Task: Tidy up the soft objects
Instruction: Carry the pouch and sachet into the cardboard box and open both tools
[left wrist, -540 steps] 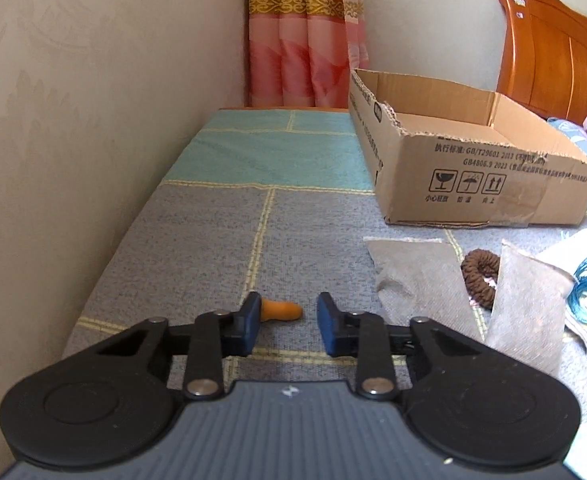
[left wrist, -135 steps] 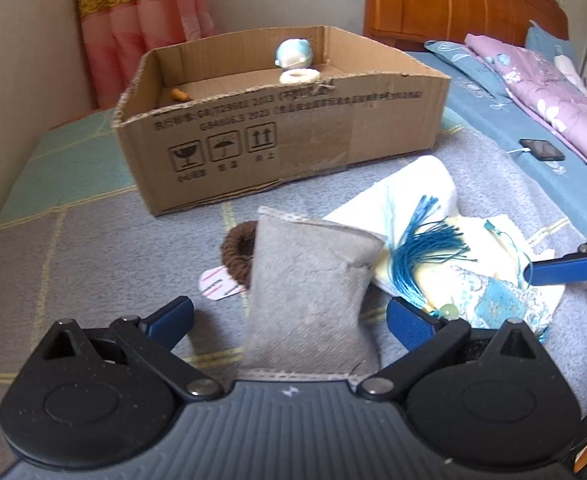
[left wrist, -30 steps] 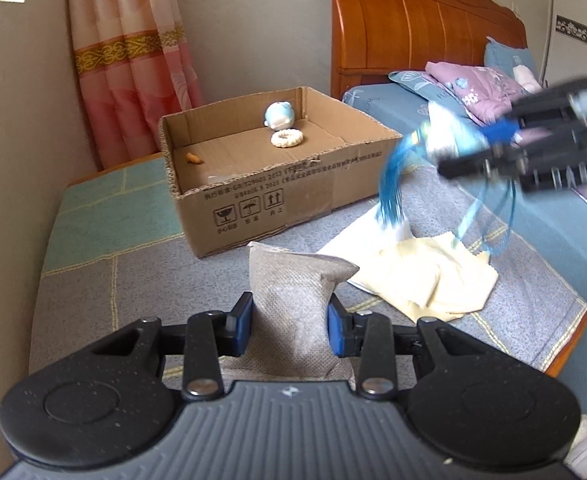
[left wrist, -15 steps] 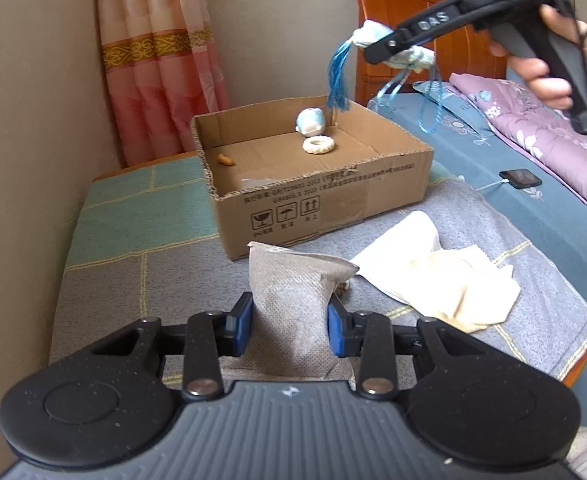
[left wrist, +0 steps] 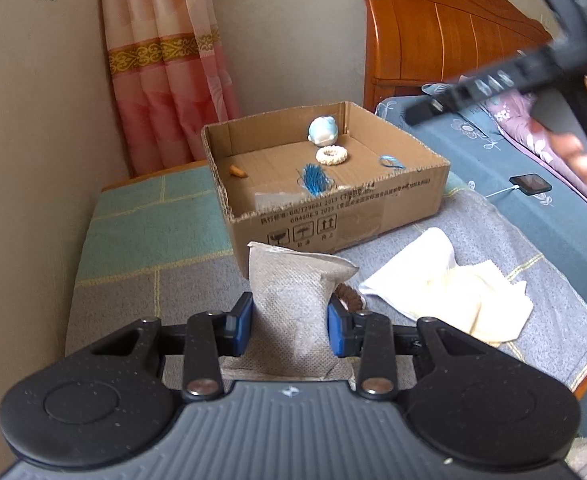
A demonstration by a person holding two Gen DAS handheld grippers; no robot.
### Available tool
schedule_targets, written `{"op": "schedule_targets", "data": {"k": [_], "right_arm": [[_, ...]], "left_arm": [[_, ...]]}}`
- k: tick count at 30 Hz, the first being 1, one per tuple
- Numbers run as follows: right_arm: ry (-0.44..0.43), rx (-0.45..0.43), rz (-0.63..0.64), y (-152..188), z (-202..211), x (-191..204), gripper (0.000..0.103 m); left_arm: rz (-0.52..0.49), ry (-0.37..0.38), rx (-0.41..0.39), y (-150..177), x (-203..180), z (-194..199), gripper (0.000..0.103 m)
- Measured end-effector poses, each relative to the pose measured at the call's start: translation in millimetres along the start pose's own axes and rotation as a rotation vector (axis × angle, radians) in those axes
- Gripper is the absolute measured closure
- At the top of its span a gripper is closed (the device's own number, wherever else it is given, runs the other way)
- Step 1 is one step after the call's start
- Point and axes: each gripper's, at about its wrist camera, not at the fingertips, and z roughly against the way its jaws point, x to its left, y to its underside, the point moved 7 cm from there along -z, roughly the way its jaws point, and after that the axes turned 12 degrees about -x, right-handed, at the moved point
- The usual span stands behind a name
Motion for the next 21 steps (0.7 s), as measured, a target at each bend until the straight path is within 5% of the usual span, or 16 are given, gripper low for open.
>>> {"op": "schedule_targets", "data": {"k": [13, 21], "right_arm": [[0.162, 0.096, -0.111, 64.6, 47.5, 6.2, 0.000], [0.154, 0.092, -0.095, 90.7, 64.0, 16.8, 0.000]], "left_arm": [[-0.087, 0.021, -0.022, -57.2, -7.4, -34.3, 0.067], [-0.098, 0.035, -0.028, -107.3, -9.5, -86.9, 0.067]]}}
